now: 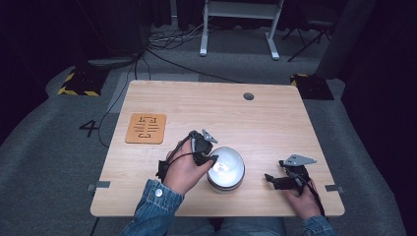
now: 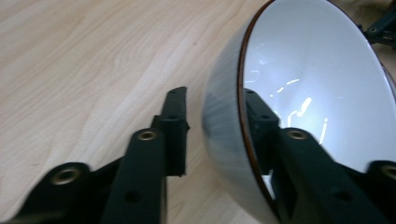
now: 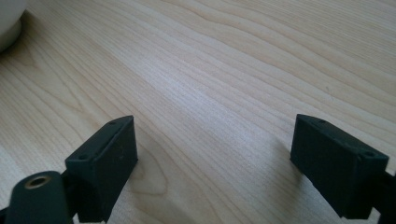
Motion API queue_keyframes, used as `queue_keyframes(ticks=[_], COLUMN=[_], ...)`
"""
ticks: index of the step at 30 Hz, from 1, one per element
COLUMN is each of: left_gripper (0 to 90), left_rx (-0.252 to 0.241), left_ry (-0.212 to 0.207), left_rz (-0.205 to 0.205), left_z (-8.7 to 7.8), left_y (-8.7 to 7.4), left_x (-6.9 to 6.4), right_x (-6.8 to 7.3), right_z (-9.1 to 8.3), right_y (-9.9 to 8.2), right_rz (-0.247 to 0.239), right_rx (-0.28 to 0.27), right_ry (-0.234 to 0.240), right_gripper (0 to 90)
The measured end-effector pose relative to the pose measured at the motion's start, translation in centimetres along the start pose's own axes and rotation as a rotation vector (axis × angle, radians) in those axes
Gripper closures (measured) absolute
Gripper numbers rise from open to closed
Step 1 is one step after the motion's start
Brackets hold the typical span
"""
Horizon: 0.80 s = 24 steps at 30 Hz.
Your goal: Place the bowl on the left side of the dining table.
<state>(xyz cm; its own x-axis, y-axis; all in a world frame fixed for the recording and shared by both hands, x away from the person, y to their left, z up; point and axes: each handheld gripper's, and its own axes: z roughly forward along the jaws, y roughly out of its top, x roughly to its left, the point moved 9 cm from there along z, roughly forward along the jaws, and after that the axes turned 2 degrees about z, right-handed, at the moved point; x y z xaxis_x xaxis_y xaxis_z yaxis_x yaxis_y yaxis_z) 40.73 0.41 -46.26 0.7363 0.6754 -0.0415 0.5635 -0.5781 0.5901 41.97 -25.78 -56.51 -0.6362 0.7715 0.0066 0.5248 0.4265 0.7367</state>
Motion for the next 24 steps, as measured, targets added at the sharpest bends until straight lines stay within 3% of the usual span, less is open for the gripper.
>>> queue_keyframes(ticks=[3, 9, 20, 22, 24], left_gripper=[76.0, 79.7, 82.0, 82.1, 82.1], left_rx=[0.018, 0.049, 0.06, 0.078, 0.062], left_ry=[0.04, 0.059, 0.043, 0.043, 0.032], left_rz=[0.007, 0.013, 0.032, 0.005, 0.02], left_z=[0.19, 0.25, 0.47, 0.32, 0.26], left_y=[0.27, 0.55, 0.86, 0.64, 0.86], left_x=[-0.12, -0.07, 0.02, -0.11, -0.04], right_x=[0.0, 0.01, 0.01, 0.01, 0.01], right_z=[0.0, 0.0, -0.01, -0.01, -0.01], right_y=[0.0, 0.0, 0.0, -0.01, -0.01], right_rz=[0.0, 0.001, 0.002, 0.001, 0.002], right_rx=[0.0, 0.0, 0.0, 0.0, 0.0], right_ry=[0.0, 0.0, 0.0, 0.0, 0.0], right_gripper=[14.5, 14.5, 14.5, 14.5, 14.5])
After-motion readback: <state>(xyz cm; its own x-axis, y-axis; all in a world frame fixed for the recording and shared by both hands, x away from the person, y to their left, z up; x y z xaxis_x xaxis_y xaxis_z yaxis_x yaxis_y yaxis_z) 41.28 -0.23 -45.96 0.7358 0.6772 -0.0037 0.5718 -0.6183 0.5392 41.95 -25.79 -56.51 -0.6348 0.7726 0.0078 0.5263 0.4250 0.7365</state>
